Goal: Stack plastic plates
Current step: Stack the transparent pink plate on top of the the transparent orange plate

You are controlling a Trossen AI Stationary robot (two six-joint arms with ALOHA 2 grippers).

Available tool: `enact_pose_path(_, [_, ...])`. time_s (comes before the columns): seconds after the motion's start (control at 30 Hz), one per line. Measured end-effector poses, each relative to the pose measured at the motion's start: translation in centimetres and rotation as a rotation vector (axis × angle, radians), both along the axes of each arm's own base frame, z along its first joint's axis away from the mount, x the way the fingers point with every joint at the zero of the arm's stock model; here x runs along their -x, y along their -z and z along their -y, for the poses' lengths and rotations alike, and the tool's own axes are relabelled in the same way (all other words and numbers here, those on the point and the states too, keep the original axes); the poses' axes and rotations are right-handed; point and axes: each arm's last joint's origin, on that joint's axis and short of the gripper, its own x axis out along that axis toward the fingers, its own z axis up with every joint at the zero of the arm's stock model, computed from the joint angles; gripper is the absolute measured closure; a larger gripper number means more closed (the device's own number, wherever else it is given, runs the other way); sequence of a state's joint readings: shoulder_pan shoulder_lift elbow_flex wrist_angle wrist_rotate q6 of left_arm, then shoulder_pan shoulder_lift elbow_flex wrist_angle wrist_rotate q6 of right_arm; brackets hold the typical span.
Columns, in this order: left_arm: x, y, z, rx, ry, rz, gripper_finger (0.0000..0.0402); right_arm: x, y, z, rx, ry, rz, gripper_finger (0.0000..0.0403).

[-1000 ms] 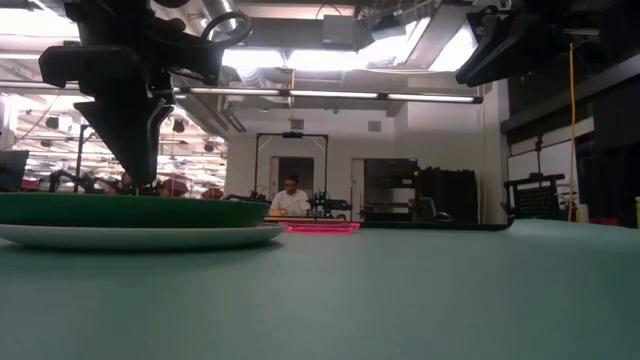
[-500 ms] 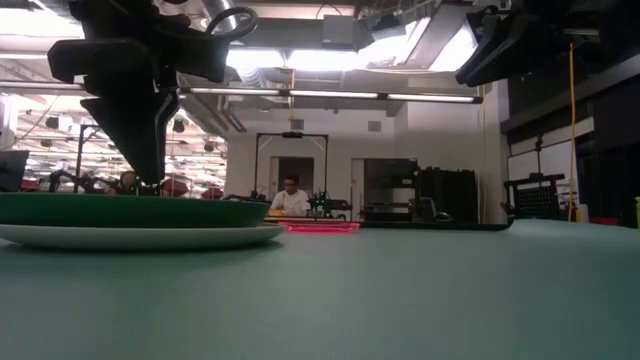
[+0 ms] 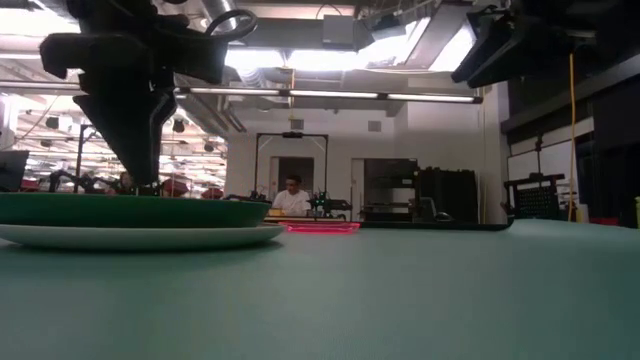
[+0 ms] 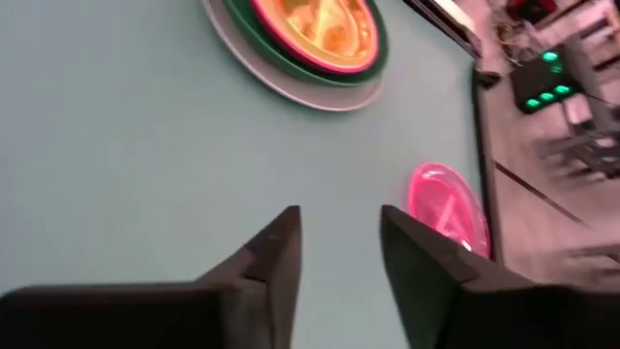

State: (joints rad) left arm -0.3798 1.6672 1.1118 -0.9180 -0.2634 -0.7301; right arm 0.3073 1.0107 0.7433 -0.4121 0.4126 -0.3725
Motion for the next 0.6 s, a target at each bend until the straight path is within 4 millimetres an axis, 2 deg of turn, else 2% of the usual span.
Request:
enact_pose_path(0.13, [0.0,0.0,0.1,0.040,-0.008,-0.013,0.0248,0.0,-0.1,0.2,0.044,0.060,0.018,0.0211])
enact_pose_path(0.27, [0.1,0.0,0.2,0.070,-0.022,-0.021,0.0248,-0.3,-0.3,0.6,0.040,0.084,0.047,0.0182])
enact_pose_path(0.43, [0.1,0.0,0.2,0.075,-0.022,-0.021,0.0248,-1.2,-0.7,2.2,-0.011,0.092,0.099,0.0174])
enact_pose_path(0.6, [0.3,-0.7,0.2,0.076,-0.020,0.014,0.0248,-2.8,-0.3,4.4,-0.013,0.080,0.106,0.0174])
